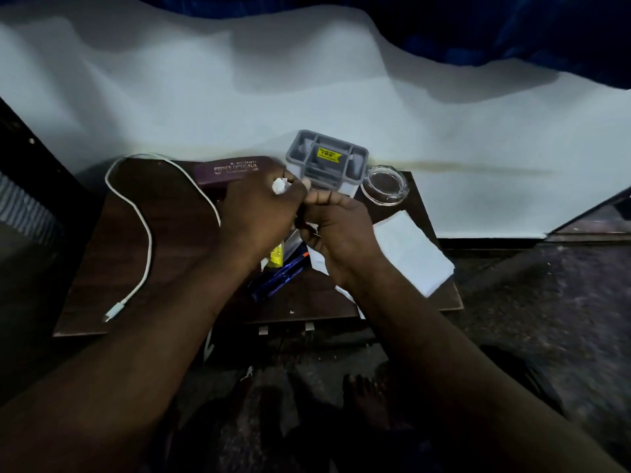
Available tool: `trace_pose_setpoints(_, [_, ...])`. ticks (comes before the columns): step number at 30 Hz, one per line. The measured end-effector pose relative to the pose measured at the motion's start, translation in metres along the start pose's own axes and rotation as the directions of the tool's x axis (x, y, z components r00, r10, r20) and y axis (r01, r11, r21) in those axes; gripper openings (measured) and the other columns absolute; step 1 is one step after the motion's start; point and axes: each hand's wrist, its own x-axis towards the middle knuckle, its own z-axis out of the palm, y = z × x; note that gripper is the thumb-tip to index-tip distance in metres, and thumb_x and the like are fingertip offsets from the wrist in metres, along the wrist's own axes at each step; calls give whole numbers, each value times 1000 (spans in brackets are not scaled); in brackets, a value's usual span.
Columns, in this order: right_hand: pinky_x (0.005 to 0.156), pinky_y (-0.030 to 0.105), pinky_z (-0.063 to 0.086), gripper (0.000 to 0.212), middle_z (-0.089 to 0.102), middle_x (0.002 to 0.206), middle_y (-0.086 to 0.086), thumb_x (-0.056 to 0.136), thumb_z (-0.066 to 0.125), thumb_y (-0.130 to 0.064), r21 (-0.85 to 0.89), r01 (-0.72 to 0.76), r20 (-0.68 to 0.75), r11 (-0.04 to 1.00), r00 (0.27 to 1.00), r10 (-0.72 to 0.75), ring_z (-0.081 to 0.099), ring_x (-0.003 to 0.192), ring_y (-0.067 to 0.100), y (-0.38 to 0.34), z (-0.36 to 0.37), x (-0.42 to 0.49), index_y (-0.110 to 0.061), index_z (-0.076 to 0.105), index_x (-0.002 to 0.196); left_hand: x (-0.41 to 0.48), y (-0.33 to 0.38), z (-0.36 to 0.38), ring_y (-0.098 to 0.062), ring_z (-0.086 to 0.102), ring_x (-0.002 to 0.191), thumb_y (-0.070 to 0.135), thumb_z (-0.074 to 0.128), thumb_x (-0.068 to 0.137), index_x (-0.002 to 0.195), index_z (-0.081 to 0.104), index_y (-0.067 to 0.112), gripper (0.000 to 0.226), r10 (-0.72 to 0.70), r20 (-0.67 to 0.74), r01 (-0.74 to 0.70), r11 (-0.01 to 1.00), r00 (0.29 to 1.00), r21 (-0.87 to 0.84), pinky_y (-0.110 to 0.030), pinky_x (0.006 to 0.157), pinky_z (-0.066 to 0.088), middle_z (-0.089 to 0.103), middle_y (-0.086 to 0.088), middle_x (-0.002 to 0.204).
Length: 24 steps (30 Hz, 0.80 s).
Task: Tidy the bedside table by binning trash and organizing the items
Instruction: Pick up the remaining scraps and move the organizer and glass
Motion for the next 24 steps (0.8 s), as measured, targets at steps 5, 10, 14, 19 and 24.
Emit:
trace_pose_setpoints(5, [64,28,46,31,60,75,10,93,55,13,153,8,-8,988,1000,-7,55,65,18,-2,-4,-27,-14,56,76,-17,13,0,-18,71,78,53,61,80,83,75,19,36,2,-109,-2,1000,994,8,-38,74,56,74,3,77])
trace_pose_setpoints(10, [77,35,54,18,68,94,10,86,73,-2,73,115,-90,991,990,-108,66,81,20,-1,-9,-67,-10,60,95,-49,37,-7,-17,70,77,46,65,83,85,75,16,32,-18,-221,-4,995,975,-99,-38,74,56,75,-2,80])
trace_pose_setpoints(14, [68,34,55,19,68,101,8,100,59,-23,147,-97,-28,984,994,103,67,81,22,0,-30,-108,-14,61,117,-89,79,1,0,58,53,46,69,92,66,60,21,38,-21,-215,-18,984,976,-177,-19,55,43,60,4,54])
trace_pose_setpoints(19, [86,39,57,44,68,123,23,106,38,-20,512,-75,-16,856,995,97,67,107,34,-8,-50,-162,0,62,137,-141,118,25,-26,65,80,44,53,93,63,58,25,36,-77,-134,24,933,988,-359,-42,77,50,70,-4,74])
trace_pose_setpoints(24, [93,37,54,38,70,111,19,103,35,-16,572,100,-160,814,987,-10,66,110,31,-23,-89,-219,-7,71,109,-205,160,40,-15,64,95,21,46,92,96,74,15,29,194,-26,-192,924,981,-332,-34,89,49,71,11,94])
